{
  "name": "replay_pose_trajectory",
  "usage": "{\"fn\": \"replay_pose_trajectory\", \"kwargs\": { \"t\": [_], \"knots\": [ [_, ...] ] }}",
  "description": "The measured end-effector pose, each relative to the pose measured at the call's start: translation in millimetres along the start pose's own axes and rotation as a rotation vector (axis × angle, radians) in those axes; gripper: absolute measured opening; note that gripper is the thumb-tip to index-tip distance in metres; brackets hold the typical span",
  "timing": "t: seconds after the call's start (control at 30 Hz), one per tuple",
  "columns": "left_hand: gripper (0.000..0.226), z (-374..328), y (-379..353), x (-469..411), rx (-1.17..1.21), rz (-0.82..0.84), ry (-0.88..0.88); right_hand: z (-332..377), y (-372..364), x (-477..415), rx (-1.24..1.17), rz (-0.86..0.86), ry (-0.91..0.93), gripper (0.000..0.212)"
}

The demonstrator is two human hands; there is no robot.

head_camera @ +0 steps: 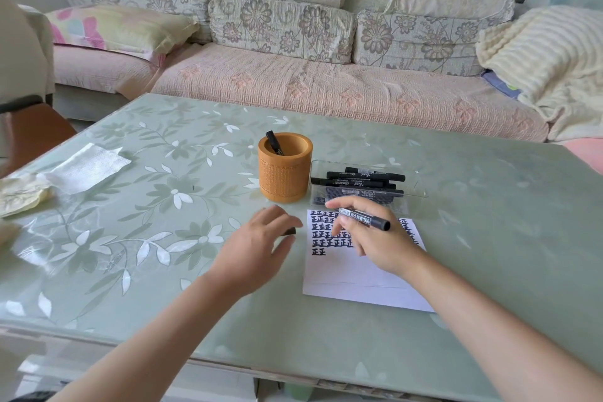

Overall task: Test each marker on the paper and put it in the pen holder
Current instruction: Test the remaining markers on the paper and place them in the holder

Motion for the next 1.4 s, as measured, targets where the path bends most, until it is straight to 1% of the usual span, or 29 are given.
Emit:
{"fn": "replay_pose_trajectory", "kwargs": {
  "t": [0.07,0.13,0.23,0.27,0.33,0.43,0.5,0.57,0.63,0.8,1.03,1.2,1.3,1.4],
  "knots": [
    [0.021,9,2,-5,-0.069,-0.023,0.063,2,-6,0,-0.004,0.092,-0.005,0.045],
    [0.026,17,-5,-6,-0.140,0.038,0.110,-3,-11,-1,-0.061,0.155,-0.088,0.053],
    [0.030,27,-20,-3,-0.251,0.160,0.132,-9,-11,-1,-0.103,0.174,-0.172,0.048],
    [0.028,29,-23,-3,-0.263,0.179,0.141,-10,-10,-1,-0.096,0.171,-0.175,0.045],
    [0.021,31,-25,-6,-0.245,0.176,0.162,-9,-7,-2,0.003,0.160,-0.135,0.038],
    [0.014,30,-17,-14,-0.136,0.096,0.213,-6,-1,-7,0.167,0.113,-0.026,0.030],
    [0.010,29,-12,-18,-0.050,0.051,0.272,-8,6,-11,0.228,0.031,0.006,0.032],
    [0.008,27,-8,-20,-0.020,0.031,0.292,-9,14,-14,0.305,-0.051,0.031,0.029],
    [0.008,25,-7,-21,-0.017,0.021,0.280,-9,19,-16,0.384,-0.089,0.049,0.023],
    [0.009,18,-7,-20,0.024,0.012,0.249,2,20,-15,0.469,-0.101,0.125,0.024],
    [0.010,7,-9,-21,0.067,0.017,0.207,6,12,-14,0.447,-0.053,0.161,0.022],
    [0.012,0,-15,-20,0.077,0.054,0.172,10,0,-8,0.435,0.004,0.191,0.022],
    [0.014,-5,-17,-19,0.081,0.096,0.137,11,0,-6,0.421,0.003,0.198,0.028],
    [0.013,-9,-15,-21,0.096,0.131,0.115,14,0,-7,0.435,-0.019,0.233,0.022]
  ]
}}
Point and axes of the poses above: each hand's wrist, its own x-axis away from the middle knuckle, its own y-axis out of the back of the hand, z = x × y, the point moved 10 cm from there along -x, towards the middle knuckle, and after that the axes turned 15 degrees about -z, right-handed, at the moved point
